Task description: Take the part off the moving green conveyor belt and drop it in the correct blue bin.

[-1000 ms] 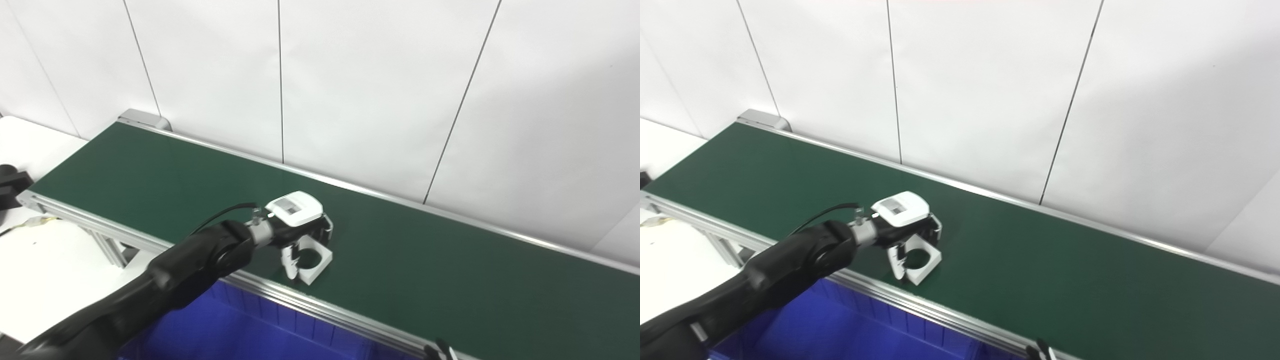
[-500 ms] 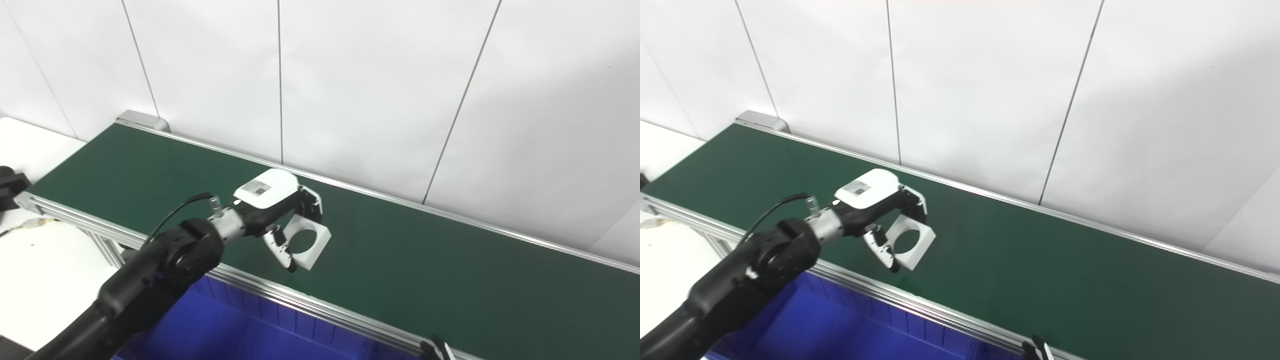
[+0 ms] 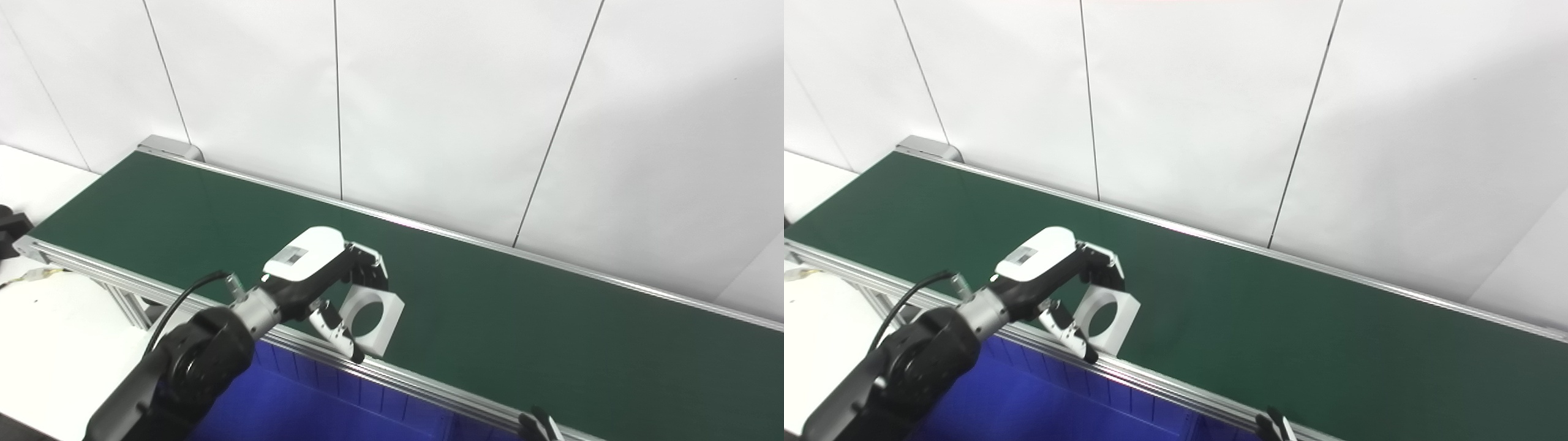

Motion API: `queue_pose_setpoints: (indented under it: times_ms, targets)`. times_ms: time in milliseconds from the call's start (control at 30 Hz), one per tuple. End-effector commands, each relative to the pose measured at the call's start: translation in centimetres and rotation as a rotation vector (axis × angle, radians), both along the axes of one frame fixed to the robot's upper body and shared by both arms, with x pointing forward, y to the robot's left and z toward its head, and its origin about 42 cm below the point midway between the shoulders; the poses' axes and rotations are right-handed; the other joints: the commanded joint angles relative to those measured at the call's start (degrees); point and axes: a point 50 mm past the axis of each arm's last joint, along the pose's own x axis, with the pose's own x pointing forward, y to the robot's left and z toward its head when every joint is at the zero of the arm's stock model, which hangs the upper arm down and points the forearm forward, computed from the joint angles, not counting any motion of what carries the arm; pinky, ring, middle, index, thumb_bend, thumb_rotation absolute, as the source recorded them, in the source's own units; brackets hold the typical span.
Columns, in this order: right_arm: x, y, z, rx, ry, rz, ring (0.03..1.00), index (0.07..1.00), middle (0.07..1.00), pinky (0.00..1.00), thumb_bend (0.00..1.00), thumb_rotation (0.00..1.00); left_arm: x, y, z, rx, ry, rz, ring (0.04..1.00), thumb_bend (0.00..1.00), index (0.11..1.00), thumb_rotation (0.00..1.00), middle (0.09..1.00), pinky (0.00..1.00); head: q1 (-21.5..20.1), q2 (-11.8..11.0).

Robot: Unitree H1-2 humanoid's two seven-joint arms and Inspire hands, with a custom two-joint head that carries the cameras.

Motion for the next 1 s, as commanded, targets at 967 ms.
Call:
queue_pose_setpoints:
  times_ms: [967]
  targets:
    - [2.2,-2.6,5.4,0.013,-0.093,-0.004,0.810,0.892,0.833,0.73,0.65,0.65,-7.4,-0.9,-7.0,-0.089,0.282,0.097,0.386,0.50,0.521,0.00,0.466,0.34,3.4,15.2]
